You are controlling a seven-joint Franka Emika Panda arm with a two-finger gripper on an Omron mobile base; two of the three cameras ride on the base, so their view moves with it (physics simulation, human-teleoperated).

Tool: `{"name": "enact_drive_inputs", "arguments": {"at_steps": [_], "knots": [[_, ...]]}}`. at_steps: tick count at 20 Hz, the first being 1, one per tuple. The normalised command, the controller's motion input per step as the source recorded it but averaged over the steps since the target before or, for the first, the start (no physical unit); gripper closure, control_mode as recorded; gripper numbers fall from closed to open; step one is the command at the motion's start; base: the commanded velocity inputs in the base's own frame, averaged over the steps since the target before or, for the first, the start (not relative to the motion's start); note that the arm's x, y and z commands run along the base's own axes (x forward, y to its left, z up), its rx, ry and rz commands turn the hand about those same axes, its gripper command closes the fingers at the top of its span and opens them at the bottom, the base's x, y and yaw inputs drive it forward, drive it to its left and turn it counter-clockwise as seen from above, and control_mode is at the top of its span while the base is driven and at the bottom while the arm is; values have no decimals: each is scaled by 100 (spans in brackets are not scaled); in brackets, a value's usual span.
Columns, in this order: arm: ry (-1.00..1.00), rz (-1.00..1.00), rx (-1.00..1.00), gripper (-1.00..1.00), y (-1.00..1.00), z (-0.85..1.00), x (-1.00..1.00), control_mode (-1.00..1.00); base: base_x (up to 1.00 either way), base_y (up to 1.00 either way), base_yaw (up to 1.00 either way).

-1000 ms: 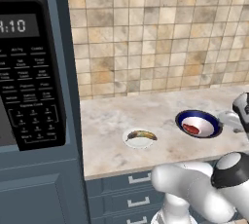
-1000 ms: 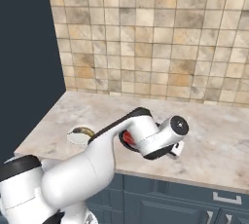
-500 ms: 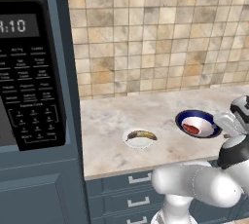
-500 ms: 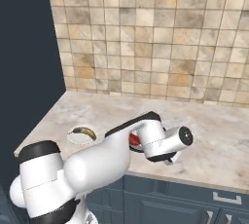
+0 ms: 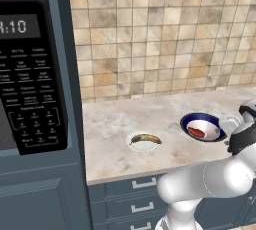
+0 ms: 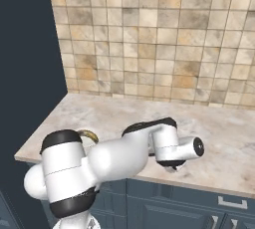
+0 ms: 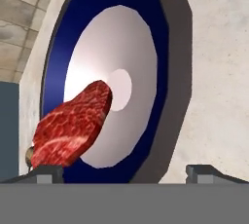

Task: Remove the banana from the bowl and place it on the small plate. Then place the bowl with only the steak in the microwave, close the door, and press the start button to microwave the steak.

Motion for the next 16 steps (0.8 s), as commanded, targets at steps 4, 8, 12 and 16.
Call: {"name": "enact_drive_inputs", "arguments": {"at_steps": [4, 8, 12, 16], "knots": [[1, -3, 4, -100, 0, -13, 16, -100, 0, 0, 0], [0, -6, 0, -100, 0, -20, 7, -100, 0, 0, 0], [0, -6, 0, -100, -2, -15, 15, -100, 0, 0, 0], [0, -5, 0, 100, 9, -10, 19, -100, 0, 0, 0]]}}
